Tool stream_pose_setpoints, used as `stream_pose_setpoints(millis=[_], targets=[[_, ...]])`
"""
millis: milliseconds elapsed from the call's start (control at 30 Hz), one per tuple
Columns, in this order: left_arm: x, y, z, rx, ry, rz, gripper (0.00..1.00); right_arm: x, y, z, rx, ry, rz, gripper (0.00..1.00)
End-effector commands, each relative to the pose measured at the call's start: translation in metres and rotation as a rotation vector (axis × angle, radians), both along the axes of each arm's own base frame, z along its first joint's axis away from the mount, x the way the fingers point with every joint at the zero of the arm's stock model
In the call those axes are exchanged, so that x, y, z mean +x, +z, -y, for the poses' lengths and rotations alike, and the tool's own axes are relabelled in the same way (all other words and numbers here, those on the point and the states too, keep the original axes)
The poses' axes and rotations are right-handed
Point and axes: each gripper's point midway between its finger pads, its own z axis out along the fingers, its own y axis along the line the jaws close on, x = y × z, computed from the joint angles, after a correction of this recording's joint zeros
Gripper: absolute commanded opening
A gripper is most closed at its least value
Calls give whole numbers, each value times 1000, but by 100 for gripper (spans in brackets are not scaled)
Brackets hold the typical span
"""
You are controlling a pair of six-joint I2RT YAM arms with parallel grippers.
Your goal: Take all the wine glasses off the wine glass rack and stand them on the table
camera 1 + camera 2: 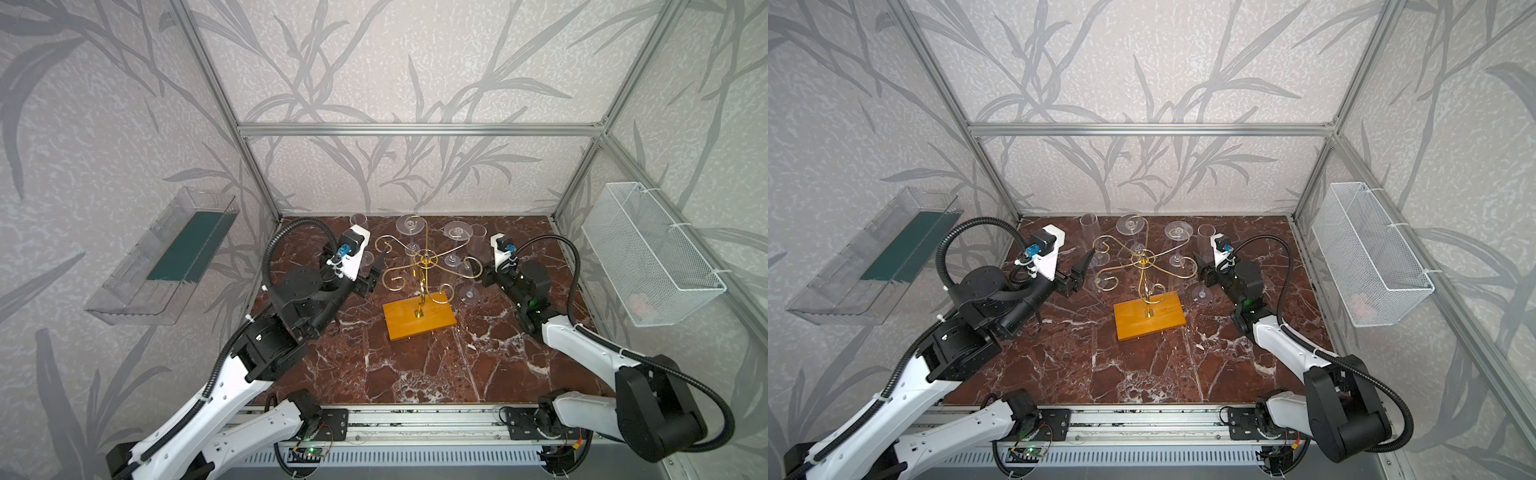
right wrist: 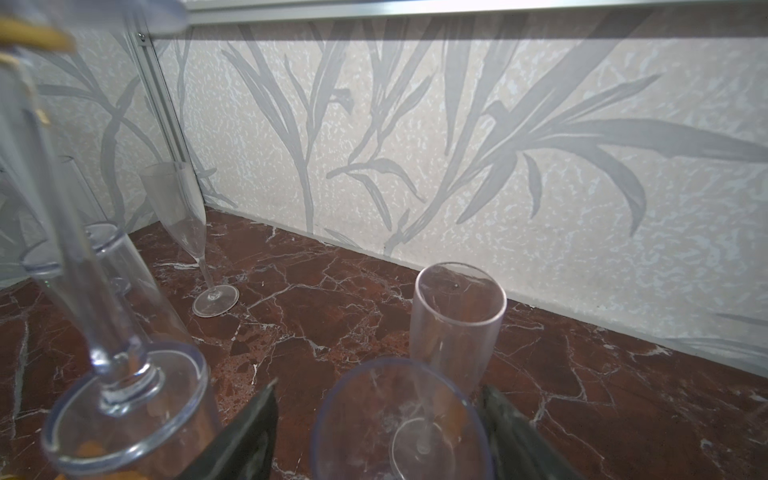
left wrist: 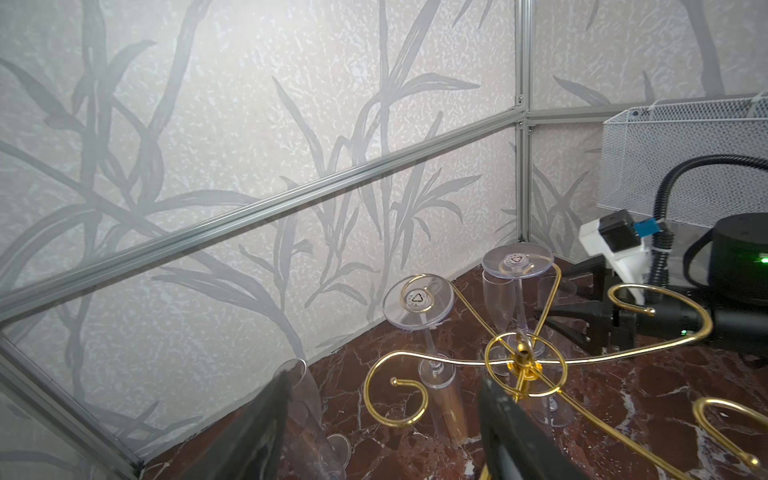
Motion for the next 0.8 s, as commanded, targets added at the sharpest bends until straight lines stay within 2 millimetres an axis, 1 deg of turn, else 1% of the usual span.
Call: stream_pose_setpoints(millis=[0, 133, 233, 333, 367, 533, 633, 767], targets=[[19, 26, -9, 27, 39, 61, 73, -9, 36, 11, 20, -38, 70, 76], [58, 31, -23, -32, 70, 20, 73, -24, 66, 23, 7, -76, 81, 78], [81, 33, -27, -89, 63, -47, 73, -36, 85, 31, 13, -101, 67, 78], [101, 32, -34, -242, 26, -181, 73, -49, 102, 38, 40, -116, 53, 79], [105, 30, -32, -287, -10, -226, 73, -54, 106, 39, 50, -115, 45, 79], [112, 13, -7, -491, -249, -495, 73, -78, 126, 42, 101, -87, 10, 79], [117, -2, 0, -574, -301, -637, 72, -93, 132, 38, 132, -41, -8, 79], [121, -16, 8, -657, -346, -746, 72, -109, 133, 31, 159, 20, -45, 79]])
